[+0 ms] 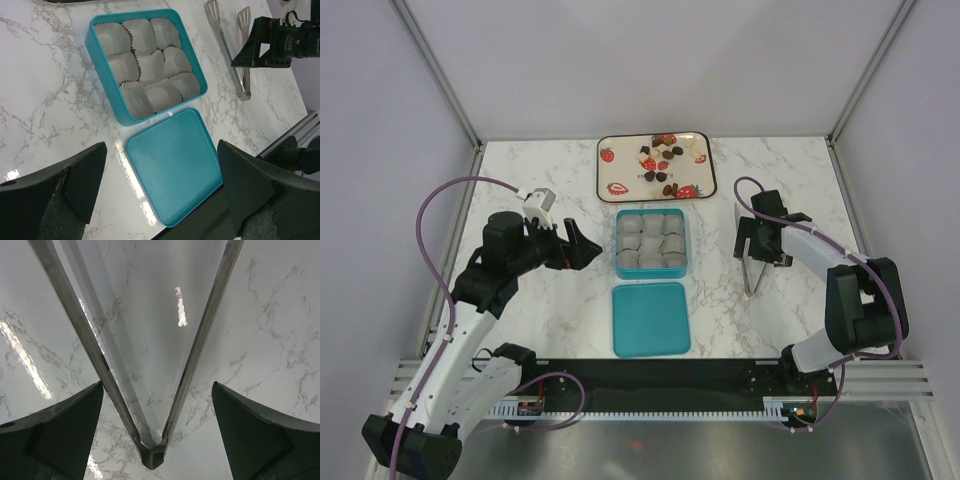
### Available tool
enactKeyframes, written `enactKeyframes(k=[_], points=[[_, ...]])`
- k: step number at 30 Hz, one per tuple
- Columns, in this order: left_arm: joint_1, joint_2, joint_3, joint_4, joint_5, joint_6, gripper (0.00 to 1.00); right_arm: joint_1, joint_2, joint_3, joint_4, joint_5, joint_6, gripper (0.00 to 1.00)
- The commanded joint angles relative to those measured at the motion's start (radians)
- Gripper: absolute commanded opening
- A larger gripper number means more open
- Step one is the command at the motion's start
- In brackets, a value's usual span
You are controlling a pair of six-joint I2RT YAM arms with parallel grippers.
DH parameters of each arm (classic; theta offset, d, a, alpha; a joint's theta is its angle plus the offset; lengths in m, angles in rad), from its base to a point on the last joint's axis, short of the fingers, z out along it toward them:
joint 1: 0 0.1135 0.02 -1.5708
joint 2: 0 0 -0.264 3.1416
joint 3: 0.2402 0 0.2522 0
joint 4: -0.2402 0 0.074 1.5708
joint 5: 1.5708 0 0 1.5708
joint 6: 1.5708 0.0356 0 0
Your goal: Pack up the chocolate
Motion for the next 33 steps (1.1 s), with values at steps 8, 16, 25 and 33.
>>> enactKeyframes(k=[8,16,25,33], points=[[-0.006,-0.004,-0.006,0.005,0.008,0.023,1.0,-0.022,0.091,-0.029,0.183,0.01,0.005,0.98],[-0.006,-0.003,-0.007,0.003,0.006,0.026,1.0,-0.026,0.116,-0.063,0.261,0.027,-0.008,0.98],[-0.006,0.0,-0.007,0.002,0.008,0.028,1.0,-0.072,0.078,-0.113,0.301,-0.067,-0.034,0.96],[-0.006,-0.012,-0.01,0.003,0.011,0.028,1.0,-0.079,0.098,-0.101,0.297,-0.085,-0.054,0.92]])
